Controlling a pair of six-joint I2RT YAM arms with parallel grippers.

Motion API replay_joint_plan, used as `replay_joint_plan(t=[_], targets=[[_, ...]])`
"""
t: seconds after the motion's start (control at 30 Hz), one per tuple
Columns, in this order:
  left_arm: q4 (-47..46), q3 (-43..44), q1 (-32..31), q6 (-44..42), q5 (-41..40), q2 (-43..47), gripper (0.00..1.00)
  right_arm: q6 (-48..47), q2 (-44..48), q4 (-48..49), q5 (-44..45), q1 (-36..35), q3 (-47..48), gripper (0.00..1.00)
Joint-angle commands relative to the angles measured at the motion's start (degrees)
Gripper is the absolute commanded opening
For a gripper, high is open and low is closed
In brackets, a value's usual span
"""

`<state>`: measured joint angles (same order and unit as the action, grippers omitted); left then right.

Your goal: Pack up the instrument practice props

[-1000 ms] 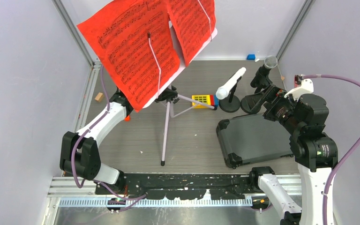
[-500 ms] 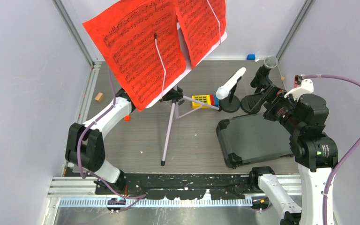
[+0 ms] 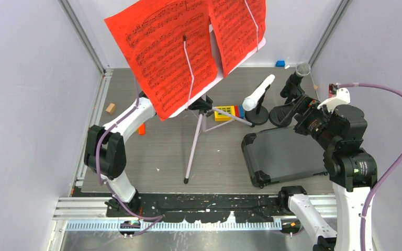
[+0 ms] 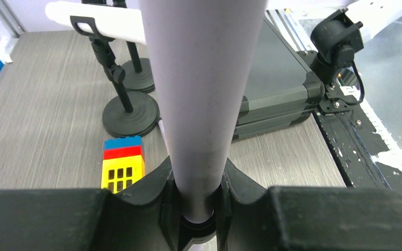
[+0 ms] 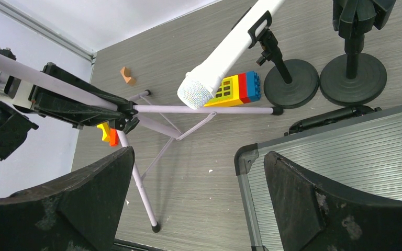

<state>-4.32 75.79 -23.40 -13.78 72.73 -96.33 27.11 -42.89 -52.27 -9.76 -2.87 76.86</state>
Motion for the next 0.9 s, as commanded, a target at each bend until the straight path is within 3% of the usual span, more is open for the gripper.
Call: replay_joint_plan(t=[0.0,0.17,0.33,0.4,0.43,0.73,0.87], targets=[[19.17,7.61,-1.39,-9.75,2.07,-3.34,0.0,-0.57,-0.48,0.92,-0.06,-0.03,1.6,1.0],[35.87,12.89,-1.1,-23.6,-3.8,-4.84,0.02,-1.02,0.12,0.37,0.59,-0.03,1.68,1.0],[31.34,9.23,0.06,-21.21,-7.07,-2.62,0.16,-1.1,0.19,0.34,0.28,-0.02,1.63,1.0],[26.52,7.12,0.4,-17.66,-7.43,-1.22,0.65,-1.1,0.1,0.38,0.05,-0.01,1.63,1.0],[24.81,6.5,0.45,-16.24,-7.64,-0.55,0.77,-1.08,0.05,0.36,-0.01,-0.02,1.58,1.0],[17.5,4.61,0.46,-9.06,-8.82,1.35,0.94,-1.1,0.55,0.43,0.03,-0.02,0.66,1.0],[7.32,0.44,0.45,-1.04,-9.32,3.6,1.0,-1.15,0.96,0.48,0.51,-0.03,0.31,1.0]])
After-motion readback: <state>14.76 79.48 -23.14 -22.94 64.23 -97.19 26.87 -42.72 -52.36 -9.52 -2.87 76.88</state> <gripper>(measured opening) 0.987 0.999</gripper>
